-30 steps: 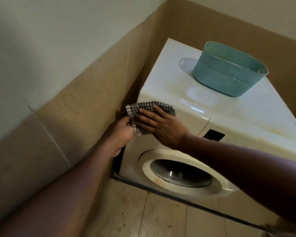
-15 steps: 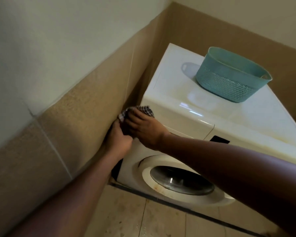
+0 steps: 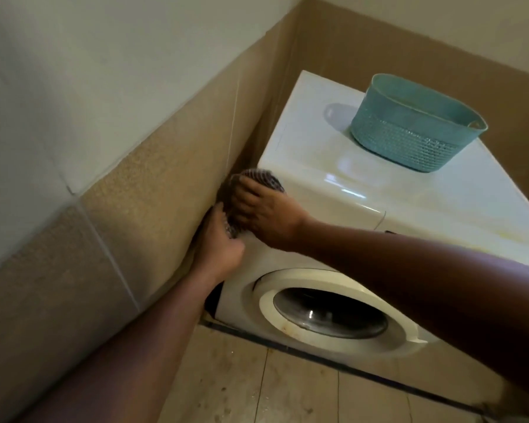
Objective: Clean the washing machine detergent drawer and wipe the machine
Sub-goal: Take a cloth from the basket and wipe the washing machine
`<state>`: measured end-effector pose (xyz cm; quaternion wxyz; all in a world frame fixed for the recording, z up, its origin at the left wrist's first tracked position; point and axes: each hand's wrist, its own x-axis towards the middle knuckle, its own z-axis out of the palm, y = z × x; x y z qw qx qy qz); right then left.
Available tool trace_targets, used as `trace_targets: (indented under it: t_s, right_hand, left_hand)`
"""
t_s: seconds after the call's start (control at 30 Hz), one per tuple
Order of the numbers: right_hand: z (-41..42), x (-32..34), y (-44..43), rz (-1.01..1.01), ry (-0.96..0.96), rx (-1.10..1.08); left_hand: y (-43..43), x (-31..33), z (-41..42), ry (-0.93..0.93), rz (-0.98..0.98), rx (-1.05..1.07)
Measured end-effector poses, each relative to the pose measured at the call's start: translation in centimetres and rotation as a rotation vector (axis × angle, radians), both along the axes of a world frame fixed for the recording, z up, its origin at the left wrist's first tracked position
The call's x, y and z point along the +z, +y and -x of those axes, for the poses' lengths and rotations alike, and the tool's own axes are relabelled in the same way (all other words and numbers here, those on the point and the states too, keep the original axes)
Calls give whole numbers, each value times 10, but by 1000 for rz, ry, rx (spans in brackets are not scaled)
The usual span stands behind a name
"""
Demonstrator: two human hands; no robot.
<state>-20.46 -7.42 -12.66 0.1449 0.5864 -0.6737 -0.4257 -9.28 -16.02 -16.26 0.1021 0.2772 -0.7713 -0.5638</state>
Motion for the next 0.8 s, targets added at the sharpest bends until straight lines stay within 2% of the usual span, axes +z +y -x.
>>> trace_targets:
  t_s: [0.1,0.2,0.27,0.4,0.47,0.63,0.73,0.8]
  right_hand:
    - [16,-17,72,22,-12,190]
    - [21,-25,165,-28,71,153]
    - [21,-20,189,-35,55,99]
    - [12,-37,135,163,-38,96]
    - [-1,-52,109,269,-97,23]
    - [-24,-67,150,509,-204,-287]
    - [-28,-78,163,619,-131,-259]
    - [-35,-90,141,699,-142,-338]
  left_hand:
    - [5,0,-5,-56,-20,-77]
    - [9,5,-7,-34,-69,-114]
    - [9,12,-4,6,-124,-93]
    - [6,6,6,9,-227,-123]
    - [1,-3,9,13,-252,-146]
    - [-4,-6,9,34,-297,-212]
    - [-3,-1,4,4,-309,-236]
    - [-2,0,3,-1,-302,-245]
